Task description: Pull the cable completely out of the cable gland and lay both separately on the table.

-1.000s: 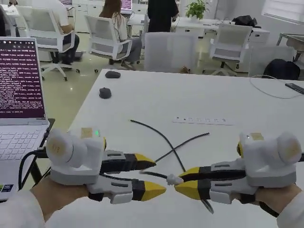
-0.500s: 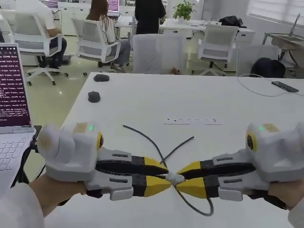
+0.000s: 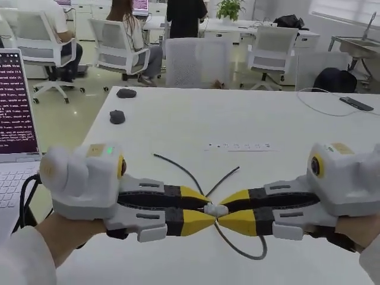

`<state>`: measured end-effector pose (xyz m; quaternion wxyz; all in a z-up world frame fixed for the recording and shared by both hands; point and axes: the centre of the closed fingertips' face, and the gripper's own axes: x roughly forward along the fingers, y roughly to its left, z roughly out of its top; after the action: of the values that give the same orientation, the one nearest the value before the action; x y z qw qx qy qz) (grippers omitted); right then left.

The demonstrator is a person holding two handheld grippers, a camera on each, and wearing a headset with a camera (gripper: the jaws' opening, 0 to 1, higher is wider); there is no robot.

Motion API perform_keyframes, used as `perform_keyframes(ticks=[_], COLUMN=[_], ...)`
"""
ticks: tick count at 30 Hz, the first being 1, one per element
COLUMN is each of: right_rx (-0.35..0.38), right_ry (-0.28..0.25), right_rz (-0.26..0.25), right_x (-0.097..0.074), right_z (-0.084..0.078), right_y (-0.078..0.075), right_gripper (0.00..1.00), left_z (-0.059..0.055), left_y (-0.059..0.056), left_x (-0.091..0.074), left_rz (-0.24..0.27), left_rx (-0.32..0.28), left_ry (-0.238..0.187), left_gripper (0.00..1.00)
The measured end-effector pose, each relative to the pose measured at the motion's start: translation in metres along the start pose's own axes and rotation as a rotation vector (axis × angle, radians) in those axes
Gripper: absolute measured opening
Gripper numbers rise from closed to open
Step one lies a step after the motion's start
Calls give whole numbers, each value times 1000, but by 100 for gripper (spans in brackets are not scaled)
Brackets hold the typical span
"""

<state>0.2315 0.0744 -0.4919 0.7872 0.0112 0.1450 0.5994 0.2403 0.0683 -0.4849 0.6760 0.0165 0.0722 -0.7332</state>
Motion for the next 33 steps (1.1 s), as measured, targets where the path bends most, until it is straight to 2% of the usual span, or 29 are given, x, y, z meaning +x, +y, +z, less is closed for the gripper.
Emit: perform_keyframes(ticks=[5, 9, 12, 14, 20, 22, 25, 26, 28, 31, 33], right_rx=[-16, -11, -22, -77, -123, -149, -173, -256, -253, -332, -343], right_ry=[-2, -28, -31, -42, -30, -41, -59, -57, -44, -51, -52], right_rz=[-6, 12, 6, -1, 19, 22, 29, 26, 26, 32, 33], right_x=[0, -1, -2, -3, -5, -7, -8, -10, -9, -9, -10], right_z=[-1, 4, 6, 10, 12, 14, 17, 17, 17, 18, 17], right_y=[0, 5, 8, 10, 15, 16, 17, 18, 20, 22, 22], right_gripper=[17, 12, 11, 11, 9, 9, 8, 8, 8, 8, 8], left_z=[0, 4, 6, 9, 12, 13, 16, 17, 16, 17, 17], left_y=[-4, -3, -4, -4, -9, -8, -8, -9, -9, -11, -11], left_x=[0, -1, 0, -1, 1, 1, 0, 0, -1, -1, -1], left_rz=[9, 25, 24, 23, -1, -12, -19, -30, -29, -45, -43], left_rx=[-2, -38, -55, -68, -105, -147, -166, -232, -228, -311, -302], left_ry=[19, 6, -3, -13, 5, 3, -8, -11, -9, -20, -22], left_gripper=[15, 15, 15, 15, 14, 14, 14, 13, 13, 13, 13])
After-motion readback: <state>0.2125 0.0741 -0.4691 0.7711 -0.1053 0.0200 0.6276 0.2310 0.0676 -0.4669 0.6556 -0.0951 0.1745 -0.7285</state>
